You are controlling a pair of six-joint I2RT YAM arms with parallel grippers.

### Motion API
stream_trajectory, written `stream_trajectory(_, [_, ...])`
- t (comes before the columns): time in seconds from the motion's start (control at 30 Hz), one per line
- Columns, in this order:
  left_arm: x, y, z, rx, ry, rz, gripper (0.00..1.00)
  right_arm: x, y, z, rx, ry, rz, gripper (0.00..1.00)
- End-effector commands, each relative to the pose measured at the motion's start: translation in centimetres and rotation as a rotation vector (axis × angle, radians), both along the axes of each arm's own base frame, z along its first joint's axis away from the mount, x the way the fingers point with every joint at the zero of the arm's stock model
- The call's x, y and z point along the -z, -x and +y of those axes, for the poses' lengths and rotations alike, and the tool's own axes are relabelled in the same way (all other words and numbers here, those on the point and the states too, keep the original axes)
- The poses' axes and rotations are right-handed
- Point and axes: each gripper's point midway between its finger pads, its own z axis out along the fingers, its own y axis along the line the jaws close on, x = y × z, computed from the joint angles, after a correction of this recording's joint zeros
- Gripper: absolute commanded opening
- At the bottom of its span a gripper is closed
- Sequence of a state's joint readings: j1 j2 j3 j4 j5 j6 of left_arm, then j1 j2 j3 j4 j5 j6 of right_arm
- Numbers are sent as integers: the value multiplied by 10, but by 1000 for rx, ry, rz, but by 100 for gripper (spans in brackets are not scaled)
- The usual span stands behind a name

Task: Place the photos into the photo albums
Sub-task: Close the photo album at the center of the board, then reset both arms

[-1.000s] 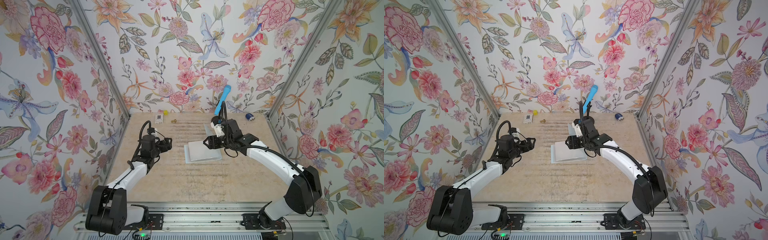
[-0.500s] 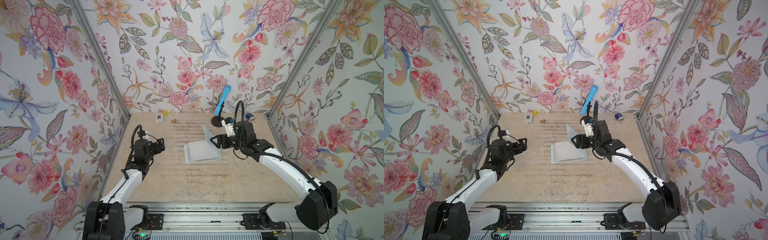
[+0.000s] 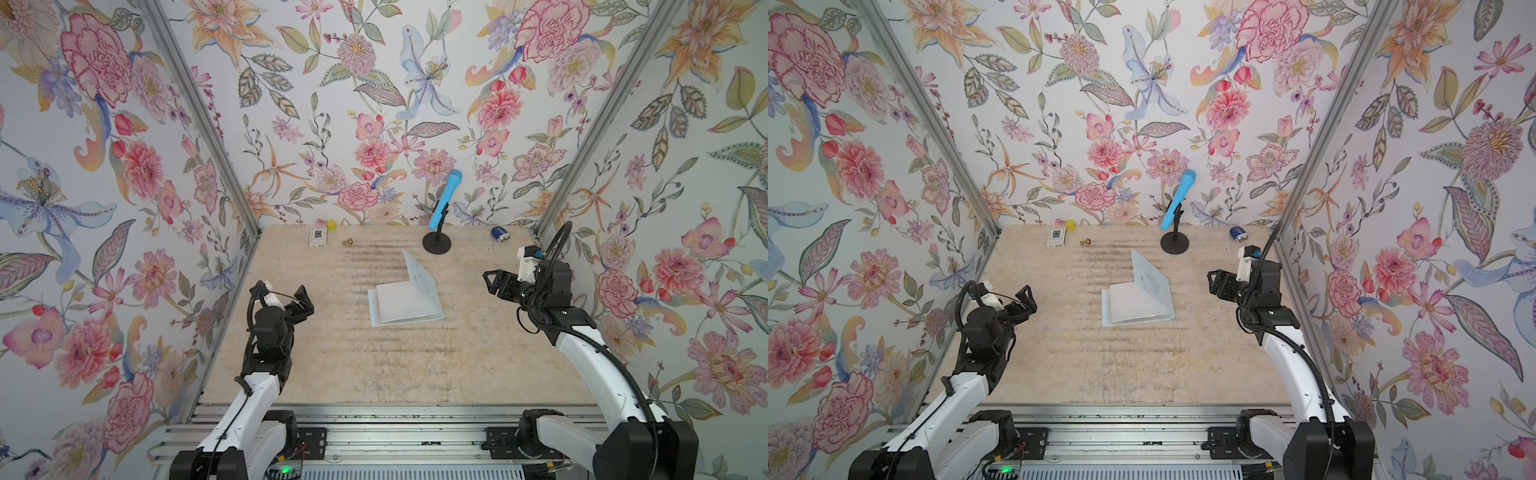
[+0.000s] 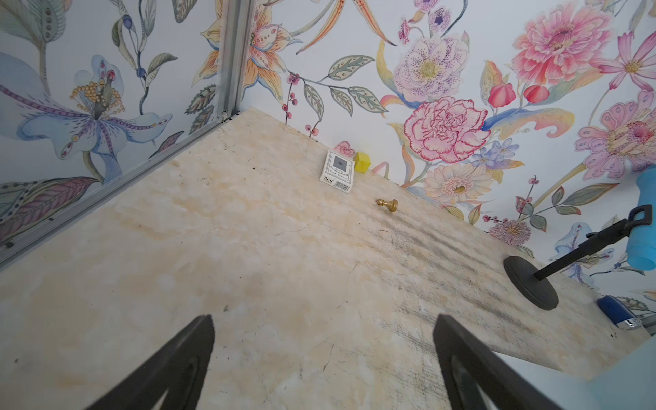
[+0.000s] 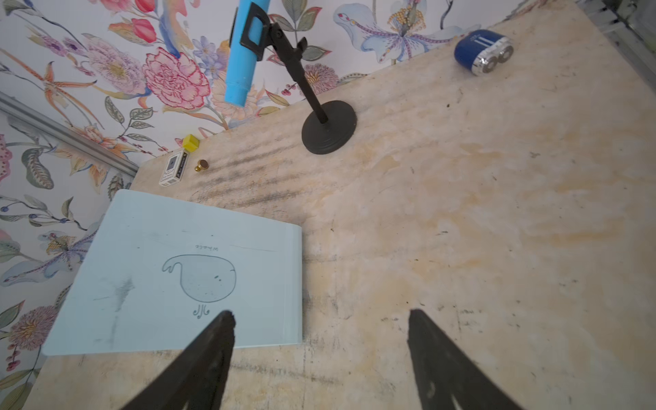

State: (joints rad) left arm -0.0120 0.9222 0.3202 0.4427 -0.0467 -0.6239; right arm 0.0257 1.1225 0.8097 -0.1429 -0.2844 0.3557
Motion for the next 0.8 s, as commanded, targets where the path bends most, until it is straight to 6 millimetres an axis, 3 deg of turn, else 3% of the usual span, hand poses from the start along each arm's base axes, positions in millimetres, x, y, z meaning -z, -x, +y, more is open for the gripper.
stream_trajectory(0.0, [-13,5,22,-106,-72,-63,100,8,1,-17,37,-7,-41,80])
stream_trajectory(0.1, [-12,8,31,-157,-118,-60,100,17,2,-42,141,51,-118,80])
stream_trajectory(0.2, [-10,14,46,-241,-153,-57,100,23,9,-71,296,131,-234,100])
stream_trajectory(0.37, [-7,24,56,-298,-252,-84,100,31,27,-104,454,275,-354,100])
stream_trajectory(0.53, [-9,24,59,-302,-341,-91,100,53,29,-111,456,365,-315,100])
stream_trajectory(0.77, [3,24,47,-227,-454,-152,100,67,18,-98,376,366,-360,100])
